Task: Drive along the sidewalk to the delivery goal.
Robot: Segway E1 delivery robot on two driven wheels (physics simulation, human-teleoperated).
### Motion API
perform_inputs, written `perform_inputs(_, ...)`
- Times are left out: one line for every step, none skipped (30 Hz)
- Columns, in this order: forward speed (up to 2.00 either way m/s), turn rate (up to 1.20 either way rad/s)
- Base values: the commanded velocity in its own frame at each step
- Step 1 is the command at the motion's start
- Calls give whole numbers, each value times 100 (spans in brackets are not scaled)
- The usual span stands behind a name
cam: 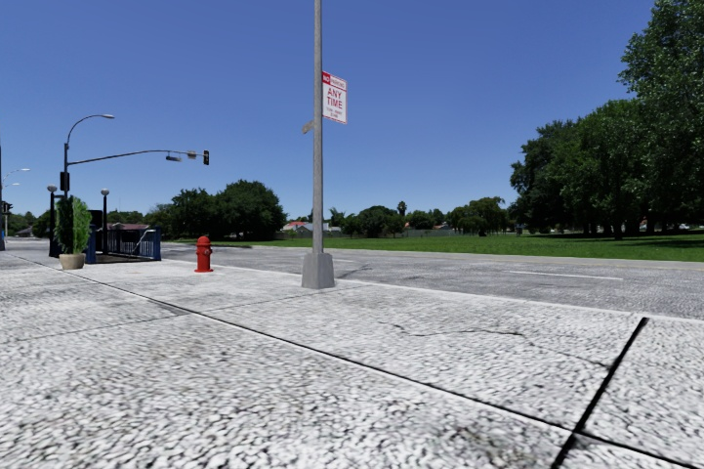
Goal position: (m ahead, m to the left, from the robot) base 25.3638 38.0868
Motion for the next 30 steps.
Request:
perform_inputs(0, 0)
perform_inputs(0, 0)
perform_inputs(0, 0)
perform_inputs(0, 0)
perform_inputs(0, 0)
perform_inputs(0, 0)
perform_inputs(0, 0)
perform_inputs(0, 0)
perform_inputs(0, 0)
perform_inputs(0, 0)
perform_inputs(0, 0)
perform_inputs(0, 0)
perform_inputs(0, 0)
perform_inputs(0, 0)
perform_inputs(0, 0)
perform_inputs(0, 0)
perform_inputs(0, 0)
perform_inputs(0, 0)
perform_inputs(0, 0)
perform_inputs(0, 0)
perform_inputs(0, 0)
perform_inputs(0, 0)
perform_inputs(0, 0)
perform_inputs(0, 0)
perform_inputs(0, 0)
perform_inputs(0, 0)
perform_inputs(0, 0)
perform_inputs(0, 0)
perform_inputs(0, 0)
perform_inputs(0, 0)
